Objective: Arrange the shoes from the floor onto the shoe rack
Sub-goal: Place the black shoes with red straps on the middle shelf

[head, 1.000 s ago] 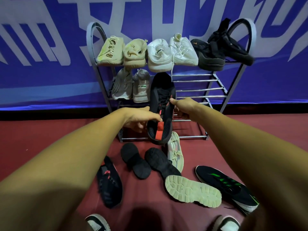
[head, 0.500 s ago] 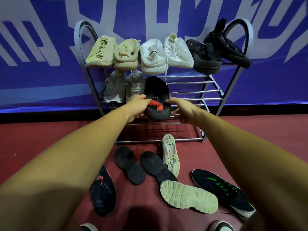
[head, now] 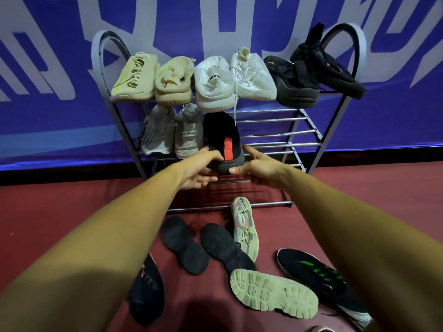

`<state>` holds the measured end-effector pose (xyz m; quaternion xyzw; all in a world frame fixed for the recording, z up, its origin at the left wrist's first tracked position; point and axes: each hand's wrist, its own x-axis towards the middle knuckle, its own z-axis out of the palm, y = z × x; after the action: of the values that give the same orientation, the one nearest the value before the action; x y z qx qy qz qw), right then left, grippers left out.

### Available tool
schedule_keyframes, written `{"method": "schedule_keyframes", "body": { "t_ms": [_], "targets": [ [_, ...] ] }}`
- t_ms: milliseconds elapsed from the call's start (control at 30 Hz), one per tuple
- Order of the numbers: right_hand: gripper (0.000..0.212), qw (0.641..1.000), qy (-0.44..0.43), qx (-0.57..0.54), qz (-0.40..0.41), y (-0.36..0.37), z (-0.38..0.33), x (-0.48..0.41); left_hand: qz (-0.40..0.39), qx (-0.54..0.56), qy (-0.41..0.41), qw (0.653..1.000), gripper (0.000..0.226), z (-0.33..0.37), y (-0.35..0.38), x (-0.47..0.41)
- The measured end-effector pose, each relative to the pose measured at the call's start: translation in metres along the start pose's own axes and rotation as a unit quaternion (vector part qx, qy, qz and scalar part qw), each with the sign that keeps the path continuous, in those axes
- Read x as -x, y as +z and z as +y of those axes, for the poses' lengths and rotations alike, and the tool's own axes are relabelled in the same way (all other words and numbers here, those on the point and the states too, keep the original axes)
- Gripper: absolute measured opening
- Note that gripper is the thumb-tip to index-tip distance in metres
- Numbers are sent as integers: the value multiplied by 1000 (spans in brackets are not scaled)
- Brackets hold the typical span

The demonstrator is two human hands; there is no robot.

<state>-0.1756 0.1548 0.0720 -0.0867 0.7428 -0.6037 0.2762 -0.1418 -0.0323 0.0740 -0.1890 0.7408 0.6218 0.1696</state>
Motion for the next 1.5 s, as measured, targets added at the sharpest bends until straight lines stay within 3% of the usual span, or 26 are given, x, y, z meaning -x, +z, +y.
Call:
{"method": "schedule_keyframes", "body": {
  "t_ms": [200,400,567,767,1033,1133,1500],
  "targets": [
    [96,1000,-1,6,20,8,5,-17,10,29,-1,1000,40,-3,-6,-11],
    [85,998,-31,-14,58,9,8,-38,42,50,32,997,28,2,-3,-20],
    [74,995,-21,13,93,11,7,-38,56,48,40,996,47,3,1,-24],
    [71,992,-30,71,104,11,3,-27,62,-10,43,997,51,4,-2,-18],
    [35,976,5,171,137,27,8,-24,65,-87,10,994,57,-9,-13,2],
    [25,968,12,220,123,36,11,-16,62,-115,0,991,58,-21,-22,11],
    [28,946,20,323,7,111,28,-6,75,-238,-25,968,31,-79,-55,46]
  ]
}}
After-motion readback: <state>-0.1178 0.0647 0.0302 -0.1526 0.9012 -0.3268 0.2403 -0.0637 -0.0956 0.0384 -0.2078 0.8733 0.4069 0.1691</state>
